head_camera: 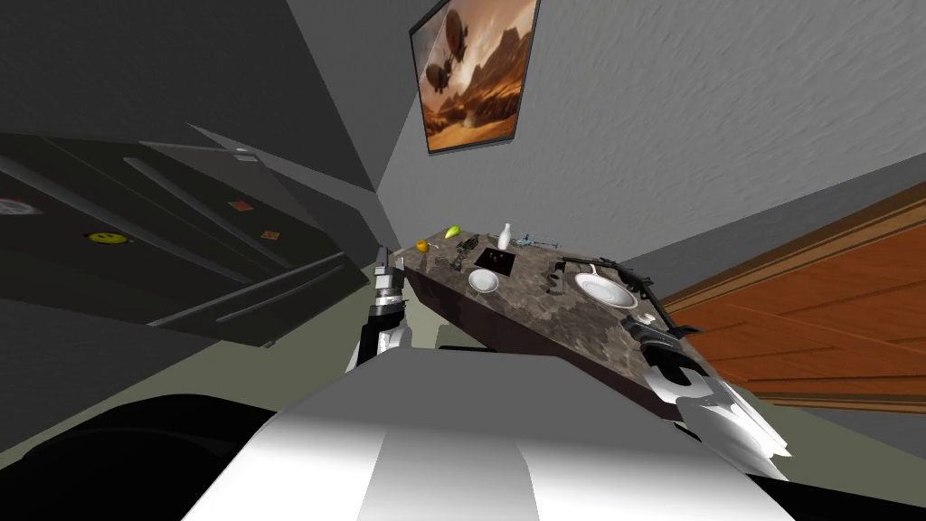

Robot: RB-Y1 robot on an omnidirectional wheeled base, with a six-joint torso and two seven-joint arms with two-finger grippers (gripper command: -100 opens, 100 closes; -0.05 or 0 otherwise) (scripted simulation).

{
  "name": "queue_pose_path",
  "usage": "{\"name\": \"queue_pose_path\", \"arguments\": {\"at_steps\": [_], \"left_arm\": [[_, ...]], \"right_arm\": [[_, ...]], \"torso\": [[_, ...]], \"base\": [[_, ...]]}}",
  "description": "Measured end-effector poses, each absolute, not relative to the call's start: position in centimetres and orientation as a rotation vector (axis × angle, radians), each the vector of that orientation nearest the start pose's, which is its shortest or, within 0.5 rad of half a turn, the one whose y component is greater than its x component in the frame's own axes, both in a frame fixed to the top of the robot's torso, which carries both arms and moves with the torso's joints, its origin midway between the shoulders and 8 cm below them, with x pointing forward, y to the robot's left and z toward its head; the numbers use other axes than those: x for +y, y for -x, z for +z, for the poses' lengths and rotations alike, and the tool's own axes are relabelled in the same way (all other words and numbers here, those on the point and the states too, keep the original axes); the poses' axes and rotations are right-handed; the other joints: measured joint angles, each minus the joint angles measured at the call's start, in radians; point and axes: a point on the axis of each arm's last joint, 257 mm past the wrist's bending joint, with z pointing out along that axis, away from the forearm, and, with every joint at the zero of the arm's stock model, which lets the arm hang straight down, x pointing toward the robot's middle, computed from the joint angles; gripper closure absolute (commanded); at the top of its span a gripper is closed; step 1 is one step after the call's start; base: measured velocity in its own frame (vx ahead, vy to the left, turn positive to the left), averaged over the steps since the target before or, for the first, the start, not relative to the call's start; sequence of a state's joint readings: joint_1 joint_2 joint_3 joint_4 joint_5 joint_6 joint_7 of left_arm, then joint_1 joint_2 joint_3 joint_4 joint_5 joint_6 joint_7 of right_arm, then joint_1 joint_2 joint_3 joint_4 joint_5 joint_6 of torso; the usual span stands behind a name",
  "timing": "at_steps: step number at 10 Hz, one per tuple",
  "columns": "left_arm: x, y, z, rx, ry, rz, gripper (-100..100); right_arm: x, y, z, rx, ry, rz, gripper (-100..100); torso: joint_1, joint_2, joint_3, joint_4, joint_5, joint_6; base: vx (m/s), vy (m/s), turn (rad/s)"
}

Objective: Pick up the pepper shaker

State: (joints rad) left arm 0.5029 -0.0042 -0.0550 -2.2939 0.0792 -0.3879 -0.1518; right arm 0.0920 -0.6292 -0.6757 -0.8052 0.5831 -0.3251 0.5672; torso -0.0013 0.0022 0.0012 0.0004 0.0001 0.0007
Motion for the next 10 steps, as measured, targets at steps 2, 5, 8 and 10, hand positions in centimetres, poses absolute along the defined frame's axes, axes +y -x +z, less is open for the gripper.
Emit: {"name": "queue_pose_path", "arguments": {"at_steps": [2, 5, 8, 10], "left_arm": [[27.2, -36.1, 0.7, 0.681, 0.736, -1.248, 0], [27.2, -36.1, 0.7, 0.681, 0.736, -1.248, 0], [27.2, -36.1, 0.7, 0.681, 0.736, -1.247, 0], [27.2, -36.1, 0.7, 0.681, 0.736, -1.248, 0]], "right_arm": [[-76.3, -30.6, -29.7, 1.723, -0.552, -0.549, 100], [-73.2, -34.2, -30.5, 1.746, -0.507, -0.523, 100], [-69.4, -37.6, -31.4, 1.770, -0.460, -0.487, 100], [-66.3, -39.9, -31.6, 1.780, -0.431, -0.461, 100]], "torso": [[0.000, 0.000, 0.000, 0.000, 0.000, 0.000], [-0.001, -0.003, -0.003, -0.002, -0.006, -0.005], [-0.008, -0.004, -0.004, -0.004, -0.009, -0.002], [-0.010, -0.005, -0.005, -0.005, -0.011, -0.004]], "base": [[0.004, 0.001, -0.018], [-0.001, -0.043, -0.179], [-0.009, -0.088, -0.233], [-0.018, -0.071, -0.124]]}}
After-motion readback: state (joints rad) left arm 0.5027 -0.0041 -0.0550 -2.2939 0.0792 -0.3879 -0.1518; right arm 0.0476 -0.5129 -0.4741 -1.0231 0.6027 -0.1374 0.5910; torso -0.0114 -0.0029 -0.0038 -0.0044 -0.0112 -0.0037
